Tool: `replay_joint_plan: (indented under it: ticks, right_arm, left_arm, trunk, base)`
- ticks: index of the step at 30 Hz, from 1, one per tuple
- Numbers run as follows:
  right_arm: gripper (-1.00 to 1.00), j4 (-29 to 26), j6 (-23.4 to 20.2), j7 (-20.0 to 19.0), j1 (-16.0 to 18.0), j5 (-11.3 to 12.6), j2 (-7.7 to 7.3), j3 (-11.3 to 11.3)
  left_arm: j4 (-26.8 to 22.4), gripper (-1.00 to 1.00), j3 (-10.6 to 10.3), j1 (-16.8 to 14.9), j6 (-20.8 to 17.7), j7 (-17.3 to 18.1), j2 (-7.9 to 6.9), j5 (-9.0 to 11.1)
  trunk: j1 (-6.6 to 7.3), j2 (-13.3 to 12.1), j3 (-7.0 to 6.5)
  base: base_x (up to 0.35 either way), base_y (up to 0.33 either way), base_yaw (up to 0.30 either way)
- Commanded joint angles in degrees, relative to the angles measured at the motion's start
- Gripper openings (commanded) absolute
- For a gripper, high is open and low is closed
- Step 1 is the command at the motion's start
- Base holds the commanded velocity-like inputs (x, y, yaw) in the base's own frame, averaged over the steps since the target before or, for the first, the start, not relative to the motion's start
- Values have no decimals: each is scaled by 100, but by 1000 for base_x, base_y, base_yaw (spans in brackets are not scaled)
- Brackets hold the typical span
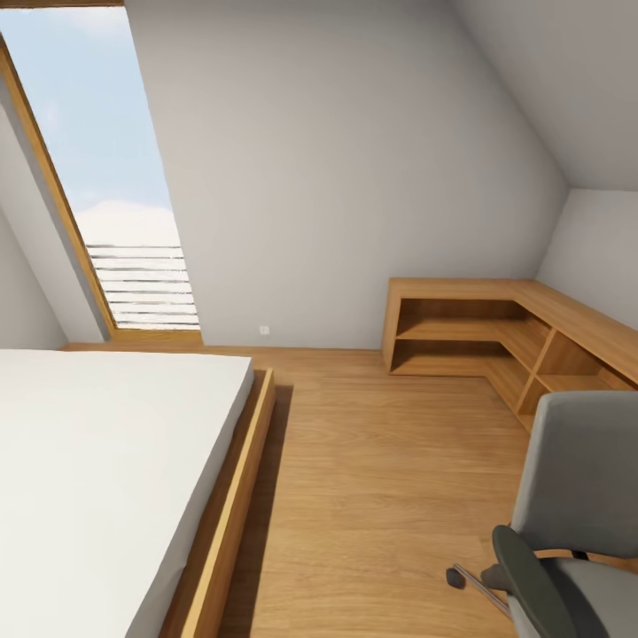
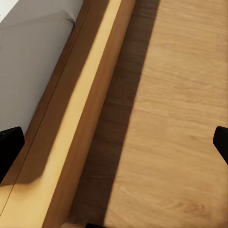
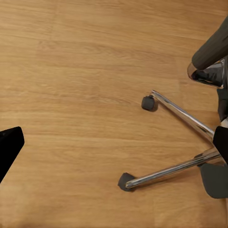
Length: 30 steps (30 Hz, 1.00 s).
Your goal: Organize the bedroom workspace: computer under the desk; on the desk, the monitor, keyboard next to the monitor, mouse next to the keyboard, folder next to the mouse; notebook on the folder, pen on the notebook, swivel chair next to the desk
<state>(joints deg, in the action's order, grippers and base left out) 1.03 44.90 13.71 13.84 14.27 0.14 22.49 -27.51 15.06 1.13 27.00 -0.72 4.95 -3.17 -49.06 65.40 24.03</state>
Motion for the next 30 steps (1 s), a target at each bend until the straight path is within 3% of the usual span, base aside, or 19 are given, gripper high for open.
replay_joint_plan:
  ticks: [1,24,30]
  right_arm:
    - [100,11,18,18,5,32,0,51]
    - [100,11,15,14,5,46,4,53]
    - [100,9,18,10,5,49,17,49]
  left_arm:
    - [-8,100,24,1,7,-7,5,-35]
    - [-1,100,23,1,7,-7,1,-35]
    - [0,100,23,1,7,-7,-2,-35]
  trunk:
    - [0,3,5]
    - [0,3,5]
    - [0,3,-6]
  base:
    - [0,12,0]
    - [0,24,0]
    - [0,1,-116]
